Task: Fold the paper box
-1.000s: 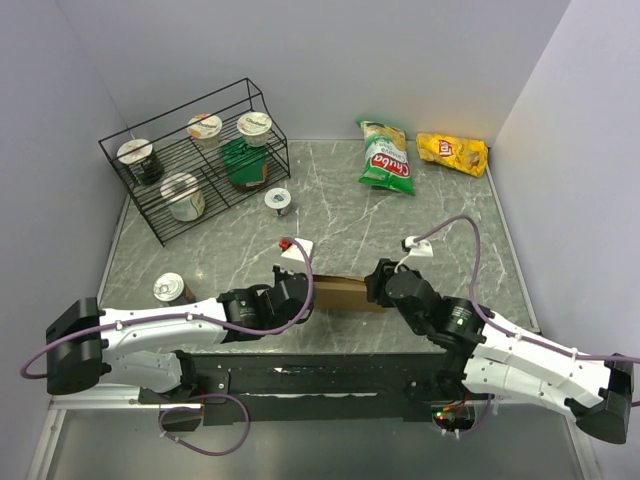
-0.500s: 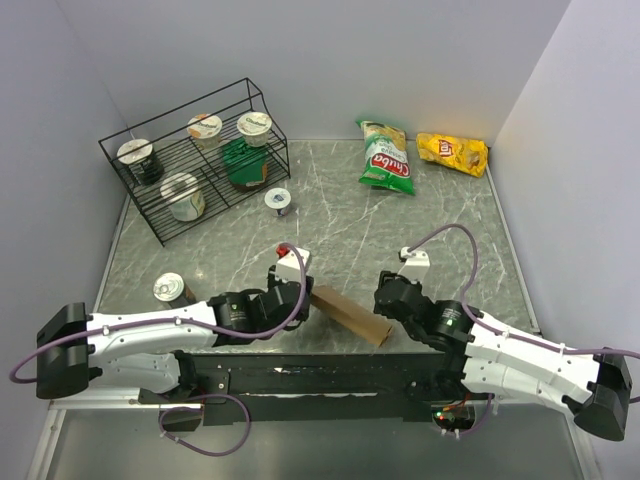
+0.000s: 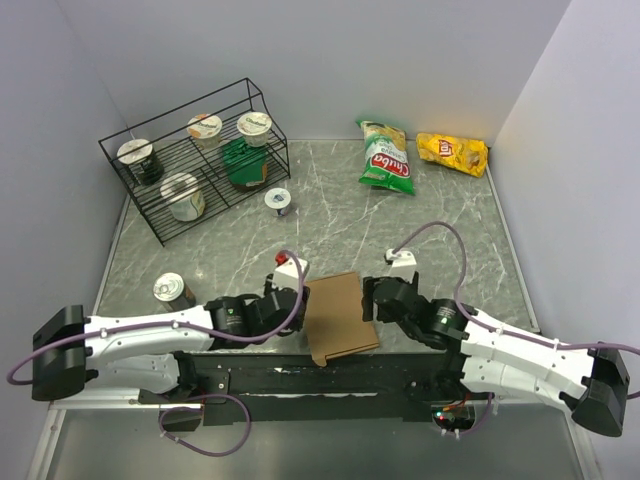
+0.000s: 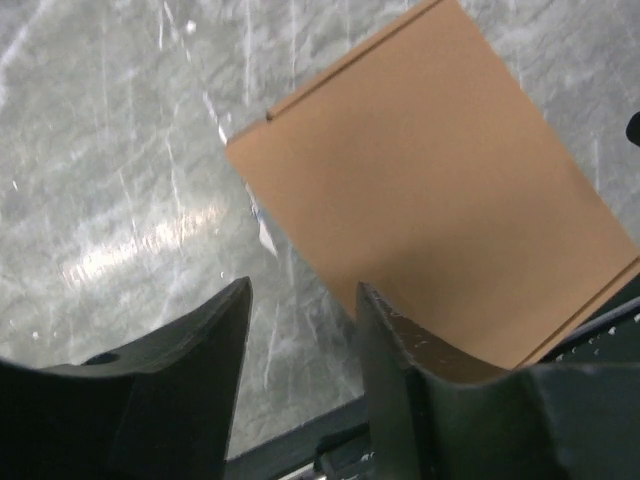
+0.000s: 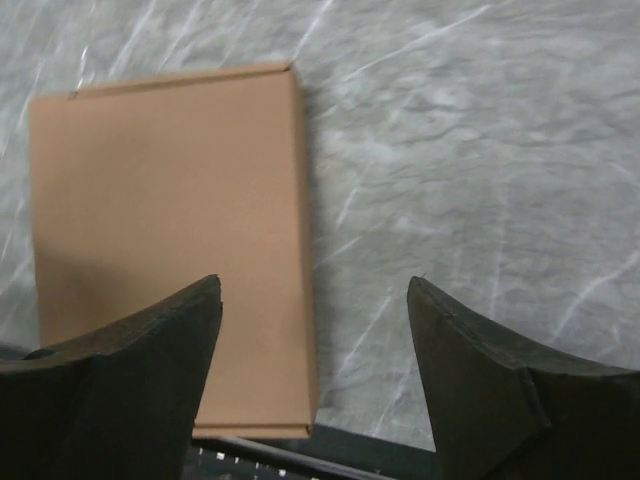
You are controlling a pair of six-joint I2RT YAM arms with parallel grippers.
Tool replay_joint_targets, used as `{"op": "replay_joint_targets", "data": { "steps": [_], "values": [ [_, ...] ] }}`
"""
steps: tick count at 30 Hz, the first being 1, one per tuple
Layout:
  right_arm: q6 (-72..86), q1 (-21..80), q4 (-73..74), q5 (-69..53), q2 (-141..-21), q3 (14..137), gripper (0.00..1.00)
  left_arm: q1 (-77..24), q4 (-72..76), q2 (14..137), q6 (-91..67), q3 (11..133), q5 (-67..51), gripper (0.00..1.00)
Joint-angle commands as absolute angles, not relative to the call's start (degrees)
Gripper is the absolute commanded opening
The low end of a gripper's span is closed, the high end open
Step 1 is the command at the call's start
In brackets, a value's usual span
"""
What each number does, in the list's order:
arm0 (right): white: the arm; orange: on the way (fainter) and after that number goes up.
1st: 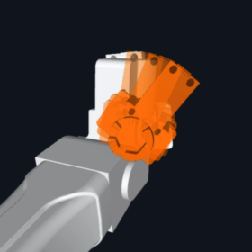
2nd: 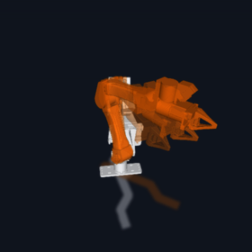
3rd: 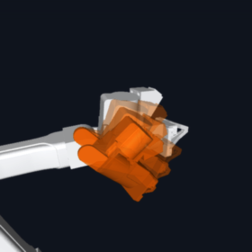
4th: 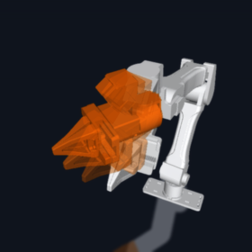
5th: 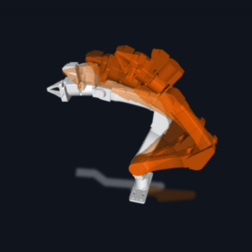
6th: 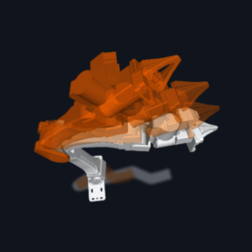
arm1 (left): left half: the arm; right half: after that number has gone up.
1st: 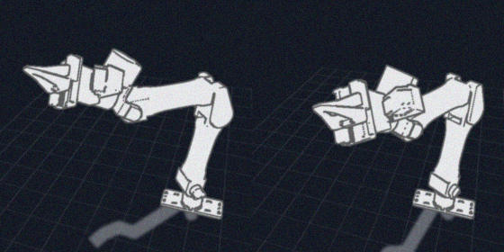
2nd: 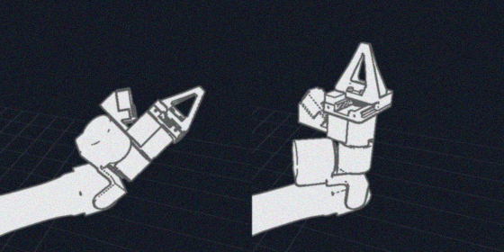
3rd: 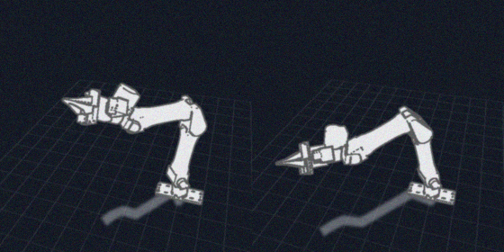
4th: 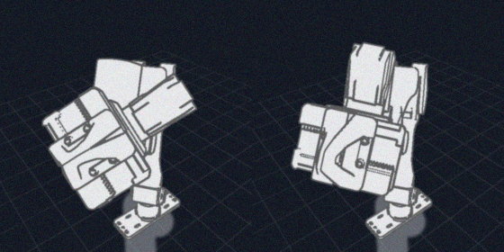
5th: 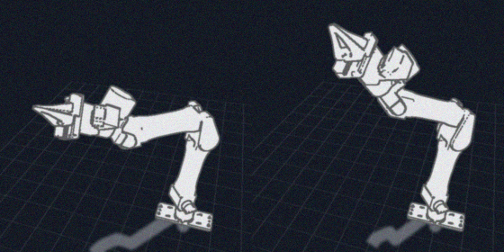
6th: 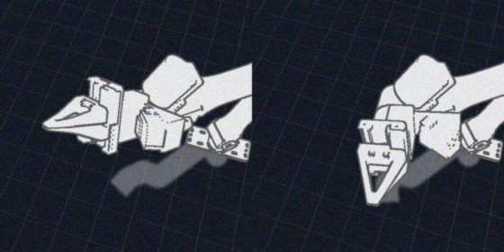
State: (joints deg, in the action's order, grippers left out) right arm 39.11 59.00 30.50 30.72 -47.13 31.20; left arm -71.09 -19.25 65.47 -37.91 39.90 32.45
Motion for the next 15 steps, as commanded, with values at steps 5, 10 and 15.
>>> {"op": "replay_joint_targets", "data": {
  "steps": [5, 10, 15],
  "values": [
    [35.85, 60.38, 26.55, 18.28, -53.87, 36.12, 0.93, -67.07, -13.20, 52.40, -44.90, 29.64, 19.03, 0.69],
    [34.72, 60.29, 23.20, 13.02, -58.88, 37.61, 0.96, -59.34, -2.12, 50.62, -49.04, 22.87, 8.88, 0.63],
    [34.19, 60.21, 23.73, 9.05, -63.36, 39.63, 1.00, -57.22, 4.30, 53.08, -51.15, 20.04, 6.69, 0.58]
  ]
}}
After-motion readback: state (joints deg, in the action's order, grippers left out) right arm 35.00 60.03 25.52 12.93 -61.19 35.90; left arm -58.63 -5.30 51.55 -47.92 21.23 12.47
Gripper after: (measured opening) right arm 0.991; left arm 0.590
